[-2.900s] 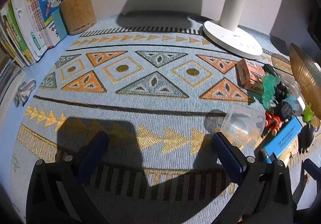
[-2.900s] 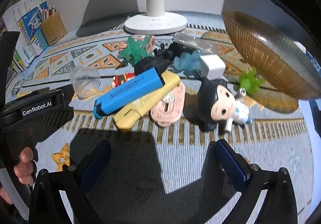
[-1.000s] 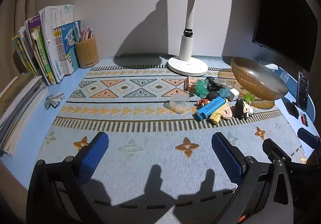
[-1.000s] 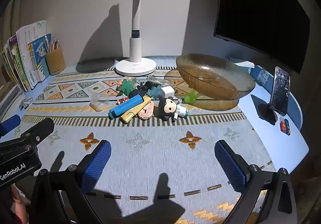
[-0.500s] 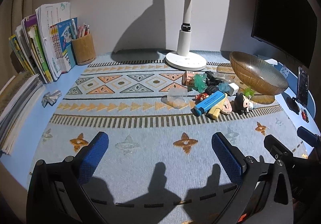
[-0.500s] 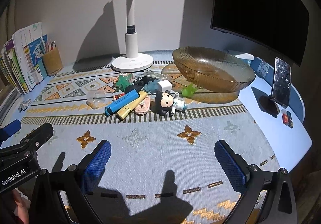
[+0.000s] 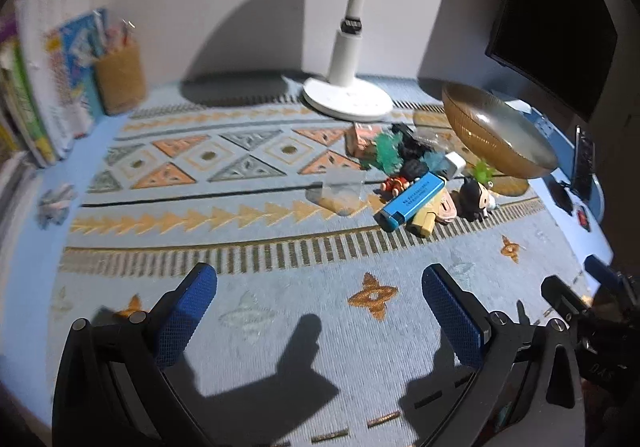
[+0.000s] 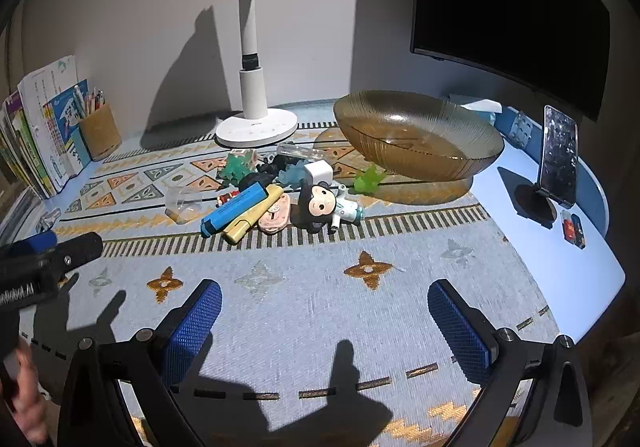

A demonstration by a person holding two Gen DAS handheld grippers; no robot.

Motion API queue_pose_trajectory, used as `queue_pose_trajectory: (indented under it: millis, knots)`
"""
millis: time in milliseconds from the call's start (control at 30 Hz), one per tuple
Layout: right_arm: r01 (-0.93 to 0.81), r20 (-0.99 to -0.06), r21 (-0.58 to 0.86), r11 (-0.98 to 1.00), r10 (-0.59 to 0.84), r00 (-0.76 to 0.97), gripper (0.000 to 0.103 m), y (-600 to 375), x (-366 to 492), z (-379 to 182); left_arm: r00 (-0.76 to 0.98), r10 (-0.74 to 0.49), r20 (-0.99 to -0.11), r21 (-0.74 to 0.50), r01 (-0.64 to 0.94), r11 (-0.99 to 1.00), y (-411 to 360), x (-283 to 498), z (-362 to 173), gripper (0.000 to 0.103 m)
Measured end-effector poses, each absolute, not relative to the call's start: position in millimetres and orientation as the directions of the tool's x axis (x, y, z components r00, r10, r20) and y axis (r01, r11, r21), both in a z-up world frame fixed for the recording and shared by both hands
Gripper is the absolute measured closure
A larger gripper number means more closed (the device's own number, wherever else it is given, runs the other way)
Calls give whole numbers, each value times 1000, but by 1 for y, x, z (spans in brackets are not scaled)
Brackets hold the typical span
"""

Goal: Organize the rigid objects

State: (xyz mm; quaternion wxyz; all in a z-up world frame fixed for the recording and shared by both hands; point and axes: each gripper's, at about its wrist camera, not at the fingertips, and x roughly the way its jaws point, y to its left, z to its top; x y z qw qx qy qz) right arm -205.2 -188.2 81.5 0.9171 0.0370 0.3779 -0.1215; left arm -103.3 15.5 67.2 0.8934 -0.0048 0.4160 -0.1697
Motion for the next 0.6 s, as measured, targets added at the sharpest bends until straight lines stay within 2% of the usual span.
queue_pose_trajectory:
  millis: [233,400,600]
  knots:
    - [261,-725,-23,965,-196,660,0,-200,-192,73,551,-331,-766,-171,321,931,11,-64,60,1]
    - [269,-742,1,963,-179,646,3,-223,-176,71,535,-318,-783,-45,460,887,-13,-43,58,1]
    - [253,-799,112,961,-64,598,7,-259,-146,58,490,-302,-818,168,705,689,-42,-24,43,1]
